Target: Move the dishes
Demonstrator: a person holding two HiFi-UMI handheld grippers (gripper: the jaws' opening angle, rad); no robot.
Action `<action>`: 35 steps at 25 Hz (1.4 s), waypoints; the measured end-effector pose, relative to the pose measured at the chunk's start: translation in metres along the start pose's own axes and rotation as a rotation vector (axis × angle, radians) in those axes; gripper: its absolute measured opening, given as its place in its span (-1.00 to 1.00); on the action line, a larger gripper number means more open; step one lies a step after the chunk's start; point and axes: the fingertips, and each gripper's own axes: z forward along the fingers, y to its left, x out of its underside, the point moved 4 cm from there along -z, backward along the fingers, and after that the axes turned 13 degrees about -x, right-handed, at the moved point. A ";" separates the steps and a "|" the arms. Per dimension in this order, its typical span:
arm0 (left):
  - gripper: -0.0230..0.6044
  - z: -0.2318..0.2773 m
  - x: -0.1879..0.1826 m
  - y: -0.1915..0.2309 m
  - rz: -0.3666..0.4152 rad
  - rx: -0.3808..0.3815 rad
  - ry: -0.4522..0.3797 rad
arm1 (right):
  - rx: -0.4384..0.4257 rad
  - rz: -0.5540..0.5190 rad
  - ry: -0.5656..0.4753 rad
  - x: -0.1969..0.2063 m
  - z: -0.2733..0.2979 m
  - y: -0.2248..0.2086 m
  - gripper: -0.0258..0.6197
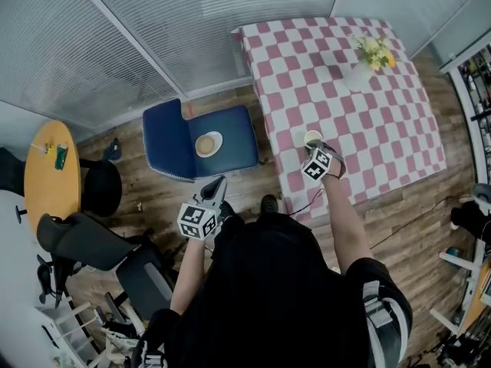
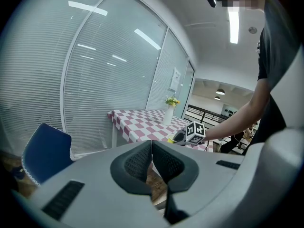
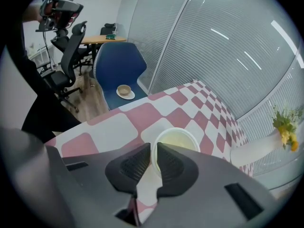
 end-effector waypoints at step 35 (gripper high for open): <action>-0.86 -0.039 -0.004 0.116 0.021 0.079 -0.019 | 0.190 0.034 -0.004 -0.093 -0.016 0.029 -0.12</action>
